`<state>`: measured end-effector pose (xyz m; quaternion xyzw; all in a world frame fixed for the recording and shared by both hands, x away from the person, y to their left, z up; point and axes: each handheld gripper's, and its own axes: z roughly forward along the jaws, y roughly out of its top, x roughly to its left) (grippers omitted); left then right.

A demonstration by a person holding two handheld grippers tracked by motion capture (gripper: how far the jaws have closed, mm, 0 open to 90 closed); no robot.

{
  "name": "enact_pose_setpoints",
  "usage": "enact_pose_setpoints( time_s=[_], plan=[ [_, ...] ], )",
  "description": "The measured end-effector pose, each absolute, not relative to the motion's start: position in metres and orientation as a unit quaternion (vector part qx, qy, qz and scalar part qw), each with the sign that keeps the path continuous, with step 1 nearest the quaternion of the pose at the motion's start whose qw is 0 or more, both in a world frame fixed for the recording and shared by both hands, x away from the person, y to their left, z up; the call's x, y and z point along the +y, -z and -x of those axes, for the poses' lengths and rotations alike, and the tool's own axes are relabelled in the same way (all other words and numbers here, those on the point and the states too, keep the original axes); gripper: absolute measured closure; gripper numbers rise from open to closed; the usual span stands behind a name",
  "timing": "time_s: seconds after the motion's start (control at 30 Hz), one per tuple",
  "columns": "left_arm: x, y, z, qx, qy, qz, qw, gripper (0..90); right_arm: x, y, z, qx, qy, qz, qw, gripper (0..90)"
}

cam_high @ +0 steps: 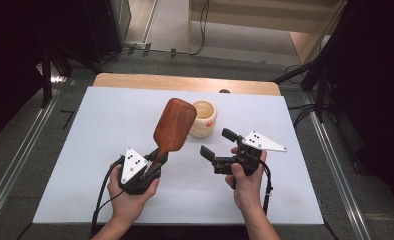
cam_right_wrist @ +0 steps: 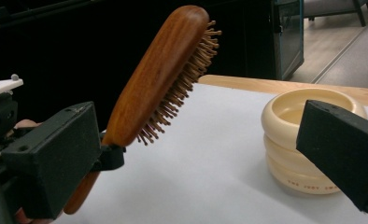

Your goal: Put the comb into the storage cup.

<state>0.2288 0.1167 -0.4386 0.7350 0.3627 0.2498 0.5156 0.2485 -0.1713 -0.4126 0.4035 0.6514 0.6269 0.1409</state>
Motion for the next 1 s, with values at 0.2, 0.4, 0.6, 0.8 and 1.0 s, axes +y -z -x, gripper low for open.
enact_pose_setpoints(
  time_s=[0.2,0.4,0.6,0.8,1.0],
  plan=[
    [0.107,0.442,-0.221,0.347,-0.246,-0.741,0.519,72.9,-0.164,0.414,-0.248,0.647,-0.638,-0.4,0.12,0.0],
    [0.097,0.448,-0.214,0.336,-0.236,-0.744,0.527,72.8,-0.158,0.416,-0.248,0.649,-0.636,-0.404,0.11,0.0],
    [0.089,0.451,-0.208,0.321,-0.233,-0.75,0.53,72.8,-0.155,0.419,-0.249,0.643,-0.638,-0.412,0.098,0.0],
    [0.084,0.452,-0.202,0.311,-0.235,-0.751,0.533,72.8,-0.153,0.422,-0.251,0.639,-0.639,-0.421,0.079,0.0],
    [0.079,0.453,-0.198,0.3,-0.236,-0.754,0.535,72.8,-0.149,0.424,-0.254,0.635,-0.629,-0.444,0.062,6.9]
  ],
)
